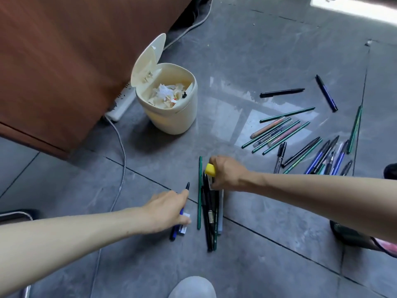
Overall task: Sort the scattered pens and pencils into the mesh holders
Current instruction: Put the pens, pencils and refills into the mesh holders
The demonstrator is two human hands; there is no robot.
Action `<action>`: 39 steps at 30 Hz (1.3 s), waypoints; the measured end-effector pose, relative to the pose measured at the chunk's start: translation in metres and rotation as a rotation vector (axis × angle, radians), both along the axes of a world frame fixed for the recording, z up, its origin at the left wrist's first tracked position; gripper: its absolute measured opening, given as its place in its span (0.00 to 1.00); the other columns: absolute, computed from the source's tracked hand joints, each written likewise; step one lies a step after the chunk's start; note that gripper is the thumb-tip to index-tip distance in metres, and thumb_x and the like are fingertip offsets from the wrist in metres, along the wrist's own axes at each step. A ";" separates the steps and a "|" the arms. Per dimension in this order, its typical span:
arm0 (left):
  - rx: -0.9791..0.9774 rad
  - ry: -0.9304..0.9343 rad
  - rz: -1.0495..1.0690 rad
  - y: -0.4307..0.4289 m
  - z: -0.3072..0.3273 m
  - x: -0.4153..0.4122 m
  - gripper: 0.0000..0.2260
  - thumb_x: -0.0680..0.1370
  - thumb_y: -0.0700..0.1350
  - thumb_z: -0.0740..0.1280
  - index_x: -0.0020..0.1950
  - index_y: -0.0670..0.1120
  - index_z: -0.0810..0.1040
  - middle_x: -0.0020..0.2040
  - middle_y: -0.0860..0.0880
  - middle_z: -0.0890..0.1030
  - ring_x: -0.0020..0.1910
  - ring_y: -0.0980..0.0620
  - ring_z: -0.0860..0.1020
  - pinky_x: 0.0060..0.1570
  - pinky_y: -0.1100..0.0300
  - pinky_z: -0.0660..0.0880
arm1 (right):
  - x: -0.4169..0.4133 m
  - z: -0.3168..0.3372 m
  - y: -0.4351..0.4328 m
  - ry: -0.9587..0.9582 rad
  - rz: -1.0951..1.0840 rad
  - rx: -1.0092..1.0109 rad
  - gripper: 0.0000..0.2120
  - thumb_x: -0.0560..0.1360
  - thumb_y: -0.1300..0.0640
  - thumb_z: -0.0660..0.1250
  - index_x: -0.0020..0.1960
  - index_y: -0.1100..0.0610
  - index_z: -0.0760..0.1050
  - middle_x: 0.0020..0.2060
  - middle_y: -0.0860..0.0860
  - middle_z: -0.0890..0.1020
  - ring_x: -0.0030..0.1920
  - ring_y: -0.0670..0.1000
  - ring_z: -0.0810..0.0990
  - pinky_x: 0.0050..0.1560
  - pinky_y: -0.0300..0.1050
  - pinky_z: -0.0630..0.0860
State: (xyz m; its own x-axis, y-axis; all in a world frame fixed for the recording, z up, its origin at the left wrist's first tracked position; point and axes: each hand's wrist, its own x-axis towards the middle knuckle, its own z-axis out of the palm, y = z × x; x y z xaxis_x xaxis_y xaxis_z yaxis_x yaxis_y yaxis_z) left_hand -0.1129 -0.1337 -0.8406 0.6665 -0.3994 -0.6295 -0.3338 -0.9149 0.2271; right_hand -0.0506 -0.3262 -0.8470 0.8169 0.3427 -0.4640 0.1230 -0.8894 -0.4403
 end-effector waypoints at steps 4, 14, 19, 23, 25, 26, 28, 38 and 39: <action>0.007 -0.022 -0.030 -0.003 -0.003 -0.005 0.20 0.71 0.57 0.68 0.45 0.47 0.60 0.35 0.49 0.68 0.37 0.43 0.69 0.33 0.54 0.62 | -0.013 0.002 0.001 0.042 -0.031 0.099 0.11 0.66 0.61 0.69 0.39 0.53 0.66 0.34 0.50 0.73 0.37 0.54 0.73 0.33 0.40 0.65; 0.117 -0.018 -0.081 -0.020 -0.003 -0.012 0.09 0.70 0.44 0.63 0.46 0.46 0.64 0.50 0.39 0.77 0.51 0.36 0.76 0.38 0.55 0.65 | -0.019 0.033 -0.025 0.085 -0.234 0.154 0.14 0.66 0.61 0.70 0.35 0.50 0.65 0.31 0.49 0.74 0.34 0.51 0.74 0.27 0.38 0.67; 0.155 0.246 -0.013 -0.036 0.011 0.011 0.05 0.69 0.41 0.61 0.43 0.47 0.73 0.40 0.45 0.82 0.39 0.49 0.79 0.36 0.61 0.73 | -0.028 0.055 -0.039 0.300 -0.352 0.298 0.11 0.67 0.66 0.71 0.40 0.56 0.70 0.34 0.56 0.78 0.27 0.49 0.75 0.27 0.39 0.73; -0.024 0.298 0.002 -0.051 0.029 0.033 0.03 0.68 0.45 0.63 0.38 0.48 0.76 0.24 0.51 0.77 0.23 0.58 0.73 0.23 0.70 0.68 | -0.036 0.078 -0.058 0.453 -0.457 0.416 0.11 0.68 0.70 0.69 0.50 0.63 0.78 0.35 0.59 0.80 0.27 0.50 0.74 0.29 0.38 0.72; -0.230 0.378 0.109 -0.069 0.041 0.041 0.05 0.70 0.49 0.70 0.41 0.49 0.76 0.23 0.52 0.76 0.22 0.57 0.71 0.22 0.68 0.67 | -0.041 0.090 -0.070 0.514 -0.556 0.511 0.13 0.69 0.70 0.68 0.53 0.63 0.78 0.34 0.59 0.79 0.28 0.51 0.73 0.30 0.40 0.72; -0.347 0.435 0.179 -0.081 0.048 0.044 0.09 0.70 0.52 0.72 0.45 0.51 0.76 0.24 0.52 0.75 0.21 0.57 0.71 0.21 0.67 0.65 | -0.044 0.097 -0.077 0.537 -0.608 0.568 0.11 0.70 0.69 0.68 0.52 0.63 0.78 0.33 0.58 0.79 0.28 0.51 0.73 0.30 0.39 0.72; -0.532 0.504 0.244 -0.106 0.064 0.050 0.18 0.67 0.58 0.73 0.53 0.57 0.72 0.25 0.53 0.74 0.22 0.57 0.70 0.20 0.66 0.62 | -0.051 0.110 -0.093 0.559 -0.703 0.670 0.05 0.72 0.66 0.67 0.48 0.60 0.76 0.33 0.57 0.78 0.28 0.50 0.73 0.29 0.39 0.71; -0.723 0.608 0.076 -0.247 0.122 0.033 0.21 0.72 0.56 0.72 0.62 0.55 0.71 0.27 0.51 0.75 0.22 0.55 0.68 0.22 0.68 0.59 | -0.094 0.166 -0.210 0.379 -1.050 0.758 0.09 0.74 0.52 0.68 0.45 0.58 0.75 0.31 0.53 0.78 0.29 0.49 0.77 0.33 0.41 0.76; -0.718 0.608 0.086 -0.262 0.125 0.030 0.21 0.72 0.52 0.72 0.63 0.53 0.71 0.28 0.49 0.75 0.22 0.54 0.68 0.22 0.68 0.59 | -0.099 0.169 -0.221 0.362 -1.067 0.747 0.08 0.74 0.54 0.68 0.45 0.59 0.75 0.30 0.53 0.78 0.29 0.49 0.77 0.31 0.40 0.76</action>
